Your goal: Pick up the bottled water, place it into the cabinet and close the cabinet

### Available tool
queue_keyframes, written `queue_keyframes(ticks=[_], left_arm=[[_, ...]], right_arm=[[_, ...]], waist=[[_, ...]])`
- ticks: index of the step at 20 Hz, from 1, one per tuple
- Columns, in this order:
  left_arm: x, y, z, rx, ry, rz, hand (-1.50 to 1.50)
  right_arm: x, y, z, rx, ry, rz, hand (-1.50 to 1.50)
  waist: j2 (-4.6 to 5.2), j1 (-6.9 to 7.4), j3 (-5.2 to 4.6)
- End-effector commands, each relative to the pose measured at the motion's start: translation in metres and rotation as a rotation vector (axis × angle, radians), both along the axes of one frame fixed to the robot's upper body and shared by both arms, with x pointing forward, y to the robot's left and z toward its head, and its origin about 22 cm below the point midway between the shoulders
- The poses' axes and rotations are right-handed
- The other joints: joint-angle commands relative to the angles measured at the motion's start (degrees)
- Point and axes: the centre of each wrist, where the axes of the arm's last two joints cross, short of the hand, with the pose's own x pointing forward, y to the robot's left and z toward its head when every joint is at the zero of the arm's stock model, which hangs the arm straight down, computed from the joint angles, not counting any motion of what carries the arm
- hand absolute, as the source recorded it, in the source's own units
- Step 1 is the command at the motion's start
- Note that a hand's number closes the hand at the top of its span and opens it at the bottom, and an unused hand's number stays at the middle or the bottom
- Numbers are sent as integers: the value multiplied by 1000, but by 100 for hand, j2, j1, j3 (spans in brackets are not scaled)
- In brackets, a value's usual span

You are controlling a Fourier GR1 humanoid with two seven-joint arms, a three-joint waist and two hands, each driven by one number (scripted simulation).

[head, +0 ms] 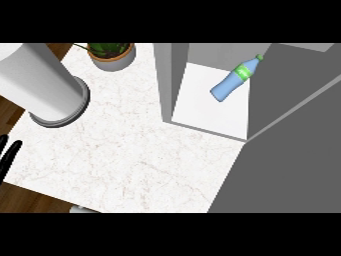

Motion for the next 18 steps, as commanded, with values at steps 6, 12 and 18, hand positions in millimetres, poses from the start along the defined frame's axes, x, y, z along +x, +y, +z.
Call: queue_keyframes(ticks=[6,12,18], left_arm=[[2,7,-1,-2,13,-2,-150],[4,12,5,12,-8,-11,-150],[10,15,11,18,-34,-20,-150]], right_arm=[[3,16,13,-48,-69,90,150],[7,16,6,-22,-25,59,150],[3,20,-5,44,77,148,150]], waist=[[30,-86,-30],[88,-20,-13],[279,188,5]])
